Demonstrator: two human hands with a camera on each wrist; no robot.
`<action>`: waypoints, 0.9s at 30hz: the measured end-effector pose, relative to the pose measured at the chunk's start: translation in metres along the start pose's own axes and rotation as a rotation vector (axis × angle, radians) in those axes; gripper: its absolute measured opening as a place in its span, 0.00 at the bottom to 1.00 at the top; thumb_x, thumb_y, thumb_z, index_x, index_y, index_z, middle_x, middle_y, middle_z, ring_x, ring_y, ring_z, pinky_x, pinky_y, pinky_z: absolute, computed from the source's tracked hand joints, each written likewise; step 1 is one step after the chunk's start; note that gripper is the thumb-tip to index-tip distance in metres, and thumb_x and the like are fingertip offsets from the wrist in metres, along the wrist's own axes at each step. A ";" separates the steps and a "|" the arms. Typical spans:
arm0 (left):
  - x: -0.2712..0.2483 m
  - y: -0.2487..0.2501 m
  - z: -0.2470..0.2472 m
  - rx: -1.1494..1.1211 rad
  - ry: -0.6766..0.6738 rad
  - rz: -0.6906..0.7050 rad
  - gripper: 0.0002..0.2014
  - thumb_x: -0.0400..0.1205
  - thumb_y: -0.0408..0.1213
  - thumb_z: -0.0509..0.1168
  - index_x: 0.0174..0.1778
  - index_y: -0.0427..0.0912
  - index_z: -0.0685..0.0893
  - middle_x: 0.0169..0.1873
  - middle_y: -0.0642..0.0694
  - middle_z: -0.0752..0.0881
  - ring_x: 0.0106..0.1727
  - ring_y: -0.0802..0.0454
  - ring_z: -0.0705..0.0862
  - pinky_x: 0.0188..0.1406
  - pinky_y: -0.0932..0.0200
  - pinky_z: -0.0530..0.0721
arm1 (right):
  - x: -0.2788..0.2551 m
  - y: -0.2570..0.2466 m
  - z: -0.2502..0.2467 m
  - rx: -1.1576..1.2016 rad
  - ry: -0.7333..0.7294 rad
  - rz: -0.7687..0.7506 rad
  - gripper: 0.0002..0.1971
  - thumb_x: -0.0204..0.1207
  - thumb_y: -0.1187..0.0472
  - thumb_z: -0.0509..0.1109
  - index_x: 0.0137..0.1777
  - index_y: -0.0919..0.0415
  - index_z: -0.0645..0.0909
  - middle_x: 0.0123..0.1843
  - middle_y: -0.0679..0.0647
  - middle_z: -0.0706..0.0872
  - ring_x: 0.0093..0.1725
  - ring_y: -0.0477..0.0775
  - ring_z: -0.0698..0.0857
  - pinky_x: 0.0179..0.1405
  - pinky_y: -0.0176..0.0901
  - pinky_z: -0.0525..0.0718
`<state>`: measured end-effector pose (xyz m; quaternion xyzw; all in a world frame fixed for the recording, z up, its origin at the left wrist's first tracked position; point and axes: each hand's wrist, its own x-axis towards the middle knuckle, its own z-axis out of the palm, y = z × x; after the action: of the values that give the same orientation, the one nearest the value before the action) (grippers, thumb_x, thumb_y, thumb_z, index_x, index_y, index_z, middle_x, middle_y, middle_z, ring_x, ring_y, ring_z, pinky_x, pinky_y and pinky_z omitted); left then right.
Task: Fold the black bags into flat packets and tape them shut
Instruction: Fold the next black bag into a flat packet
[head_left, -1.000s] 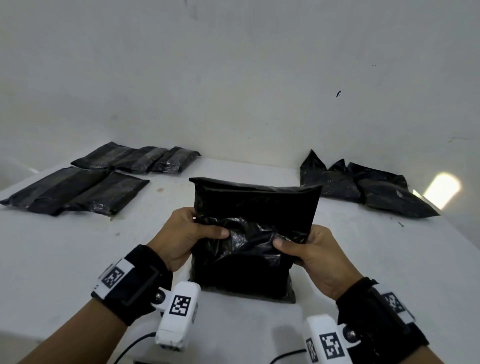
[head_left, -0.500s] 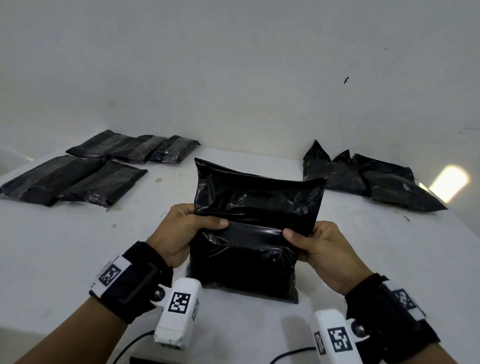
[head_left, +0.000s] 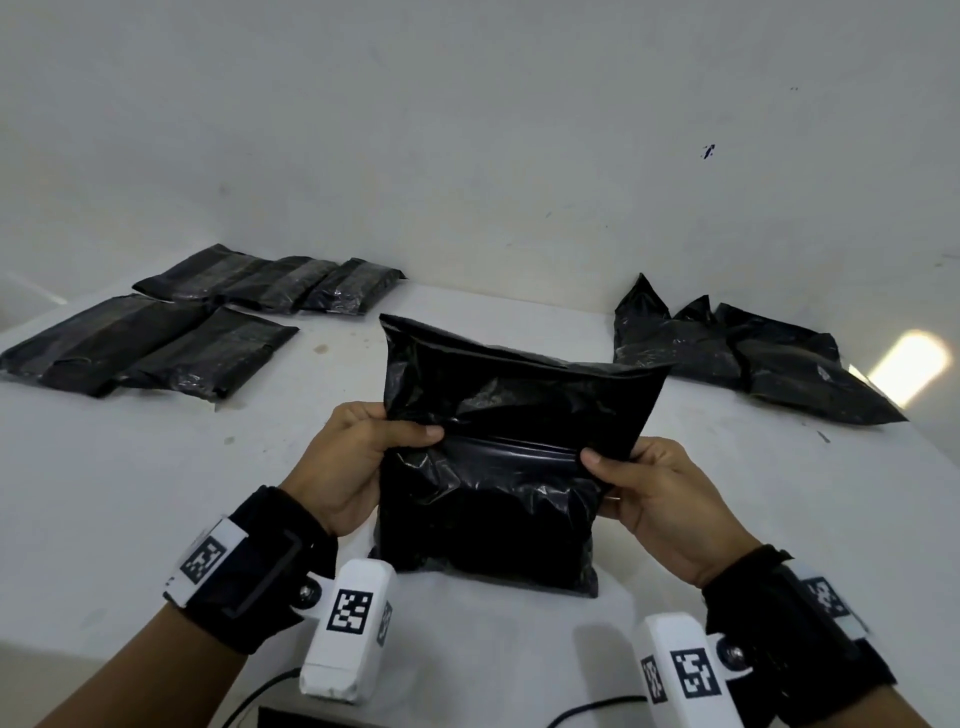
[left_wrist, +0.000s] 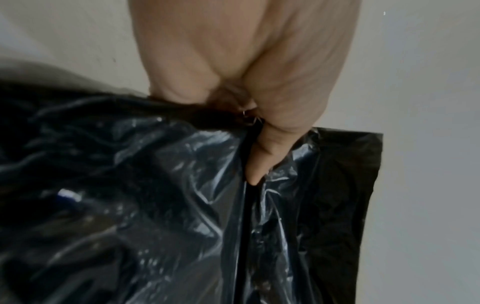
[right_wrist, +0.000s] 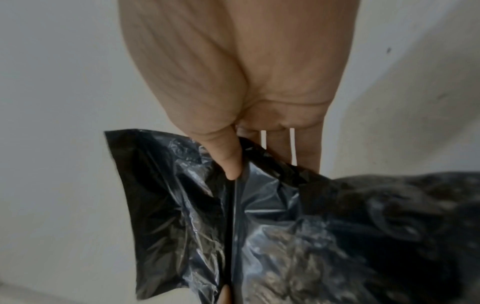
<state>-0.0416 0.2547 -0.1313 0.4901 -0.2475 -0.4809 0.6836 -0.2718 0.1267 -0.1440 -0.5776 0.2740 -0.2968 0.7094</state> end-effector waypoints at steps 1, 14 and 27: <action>0.001 -0.001 0.000 -0.006 0.022 0.010 0.08 0.75 0.17 0.66 0.36 0.28 0.89 0.33 0.35 0.90 0.31 0.45 0.89 0.31 0.59 0.88 | 0.001 0.000 0.001 -0.010 0.009 -0.013 0.10 0.76 0.67 0.69 0.51 0.69 0.91 0.52 0.68 0.90 0.47 0.60 0.89 0.46 0.47 0.89; 0.003 -0.006 -0.009 -0.089 0.064 0.009 0.15 0.67 0.25 0.71 0.49 0.25 0.87 0.46 0.31 0.90 0.42 0.41 0.91 0.46 0.54 0.91 | 0.006 0.002 0.005 -0.002 0.011 -0.084 0.10 0.77 0.72 0.68 0.52 0.67 0.90 0.54 0.66 0.91 0.48 0.59 0.91 0.48 0.50 0.89; 0.003 -0.007 -0.022 -0.069 -0.075 0.126 0.13 0.63 0.27 0.73 0.43 0.36 0.93 0.43 0.38 0.92 0.43 0.45 0.91 0.40 0.57 0.89 | 0.017 -0.002 -0.007 0.000 -0.109 -0.084 0.25 0.57 0.54 0.85 0.55 0.63 0.91 0.55 0.65 0.91 0.50 0.60 0.90 0.43 0.48 0.90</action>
<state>-0.0261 0.2609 -0.1470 0.4317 -0.2865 -0.4631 0.7191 -0.2653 0.1090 -0.1436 -0.6040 0.2105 -0.2944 0.7101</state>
